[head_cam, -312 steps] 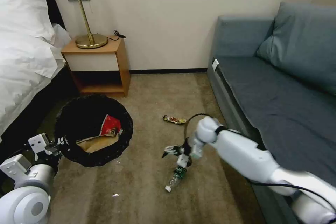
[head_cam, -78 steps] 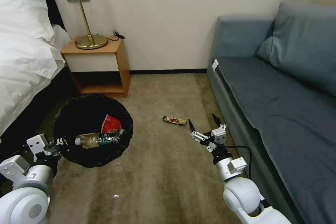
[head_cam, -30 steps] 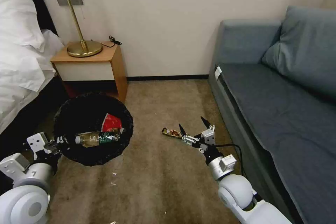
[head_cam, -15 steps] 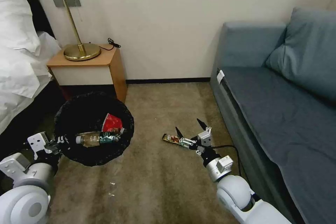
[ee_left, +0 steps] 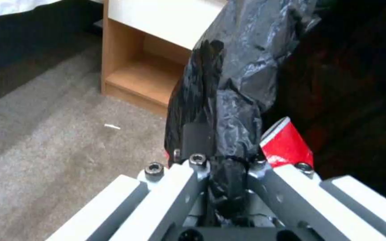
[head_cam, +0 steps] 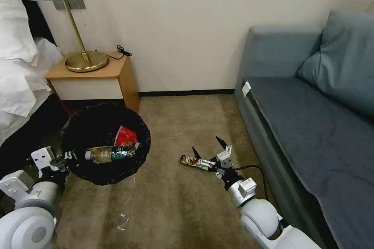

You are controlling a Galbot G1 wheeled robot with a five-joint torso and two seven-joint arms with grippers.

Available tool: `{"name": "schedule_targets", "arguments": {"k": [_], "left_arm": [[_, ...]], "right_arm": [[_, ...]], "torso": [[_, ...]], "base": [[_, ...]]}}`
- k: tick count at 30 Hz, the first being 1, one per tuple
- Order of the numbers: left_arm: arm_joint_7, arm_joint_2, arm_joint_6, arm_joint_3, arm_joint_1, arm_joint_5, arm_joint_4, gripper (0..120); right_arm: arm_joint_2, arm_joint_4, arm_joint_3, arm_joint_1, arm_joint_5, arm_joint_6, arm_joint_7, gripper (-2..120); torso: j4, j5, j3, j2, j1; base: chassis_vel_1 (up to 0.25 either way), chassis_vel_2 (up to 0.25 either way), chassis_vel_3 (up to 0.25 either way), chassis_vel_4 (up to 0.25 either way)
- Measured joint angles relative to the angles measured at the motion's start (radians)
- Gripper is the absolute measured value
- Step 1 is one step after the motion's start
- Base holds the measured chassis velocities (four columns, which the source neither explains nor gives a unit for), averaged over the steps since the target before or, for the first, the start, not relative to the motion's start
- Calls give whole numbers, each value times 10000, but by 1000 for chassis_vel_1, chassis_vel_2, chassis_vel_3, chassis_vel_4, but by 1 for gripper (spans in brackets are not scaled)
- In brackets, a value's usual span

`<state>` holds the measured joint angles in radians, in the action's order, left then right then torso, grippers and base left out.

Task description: Pick up the trash bin, then pick up the garbage on the floor and place it into the trash bin.

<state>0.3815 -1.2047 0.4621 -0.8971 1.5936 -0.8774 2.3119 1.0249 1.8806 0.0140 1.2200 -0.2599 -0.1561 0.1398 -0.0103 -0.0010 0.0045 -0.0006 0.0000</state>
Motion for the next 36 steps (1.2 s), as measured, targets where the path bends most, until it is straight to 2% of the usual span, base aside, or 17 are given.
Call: {"name": "schedule_targets", "arguments": {"k": [15,29,36], "left_arm": [[12,79,30,50,-32,-32,-64,1],[67,155,47,-55,62,-82,-65,1],[79,160,68,-34,111,-79,10,1]], "right_arm": [[-377,-265,484,-23,433,-241,-250,100],[-516,-536,1107,-394,1019,-575,-12,100],[-1160,-593,1449,-1176,991,-683,-396,100]], "torso": [[-1,0,0,0,1],[0,0,1,0,0],[-1,1,1,0,1]], "base": [[-72,67,81,-69],[-66,68,81,-82],[-27,22,25,-23]]}}
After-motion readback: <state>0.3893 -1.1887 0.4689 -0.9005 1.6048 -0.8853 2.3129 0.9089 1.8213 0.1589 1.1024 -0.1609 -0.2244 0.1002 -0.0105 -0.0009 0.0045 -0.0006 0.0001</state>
